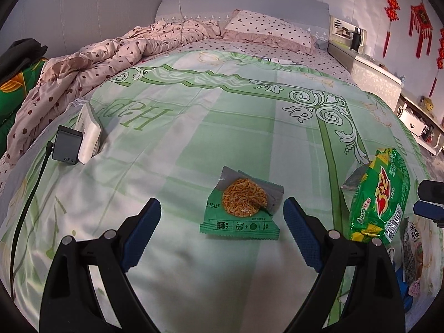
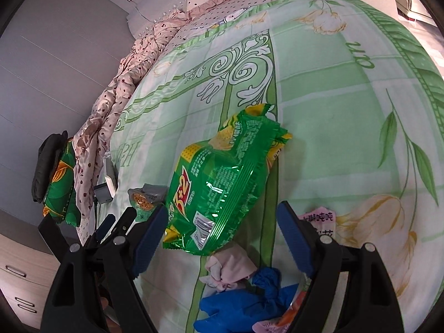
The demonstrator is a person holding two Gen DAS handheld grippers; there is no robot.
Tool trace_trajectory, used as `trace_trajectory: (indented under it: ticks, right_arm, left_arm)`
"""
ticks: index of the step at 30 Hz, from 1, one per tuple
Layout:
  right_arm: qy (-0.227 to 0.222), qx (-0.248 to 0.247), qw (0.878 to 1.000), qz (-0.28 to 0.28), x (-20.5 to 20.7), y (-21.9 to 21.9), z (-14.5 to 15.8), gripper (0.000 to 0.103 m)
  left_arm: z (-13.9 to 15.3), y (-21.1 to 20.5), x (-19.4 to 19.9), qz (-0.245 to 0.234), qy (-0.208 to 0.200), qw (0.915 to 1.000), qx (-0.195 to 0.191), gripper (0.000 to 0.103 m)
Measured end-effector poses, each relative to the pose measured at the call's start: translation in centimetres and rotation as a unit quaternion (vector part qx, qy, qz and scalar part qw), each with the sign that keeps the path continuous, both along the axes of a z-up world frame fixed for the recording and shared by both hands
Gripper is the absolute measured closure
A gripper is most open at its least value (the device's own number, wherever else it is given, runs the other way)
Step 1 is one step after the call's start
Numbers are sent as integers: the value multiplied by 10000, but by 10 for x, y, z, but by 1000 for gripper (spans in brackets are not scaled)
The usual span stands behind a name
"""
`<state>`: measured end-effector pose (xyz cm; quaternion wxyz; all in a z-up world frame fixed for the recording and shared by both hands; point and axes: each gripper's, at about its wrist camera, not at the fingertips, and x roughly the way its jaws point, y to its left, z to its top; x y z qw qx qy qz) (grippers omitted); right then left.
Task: Collect trash
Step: 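Grasp the small green snack packet with the left tool while the right tool grasps the green chip bag, then carry the snack packet and chip bag to the yellow bin and release both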
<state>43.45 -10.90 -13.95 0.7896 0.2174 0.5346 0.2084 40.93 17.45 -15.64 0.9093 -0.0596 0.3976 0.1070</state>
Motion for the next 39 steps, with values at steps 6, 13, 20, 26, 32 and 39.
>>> trace_trajectory:
  ticks: [6,13,20,26,32,39]
  right_arm:
    - [111,-19,9999,76,14,13,-16,26]
    - [155,0,9996,216,20,25,-27,50]
    - [116,-10,9994,314,20,27,-27,90]
    - [-167,-117,9994,278,12,23,-10,92]
    - [-449,58,9988,178,-4,1,21,92]
    - [-605,202,9979,103,-37,-30,48,92]
  left_arm:
    - [-18,1,20,4,117,9999,-48,19]
    - [-32,-1,29,-97,179,9998,-54,53]
    - [-34,-1,29,-135,202,9997,-96,93]
    - [-26,3,24,-129,106,9997,-179,102]
    - [-5,5,5,-159,-63,9996,-242,103]
    - [27,-5,-28,-348,-266,9988,-206,103]
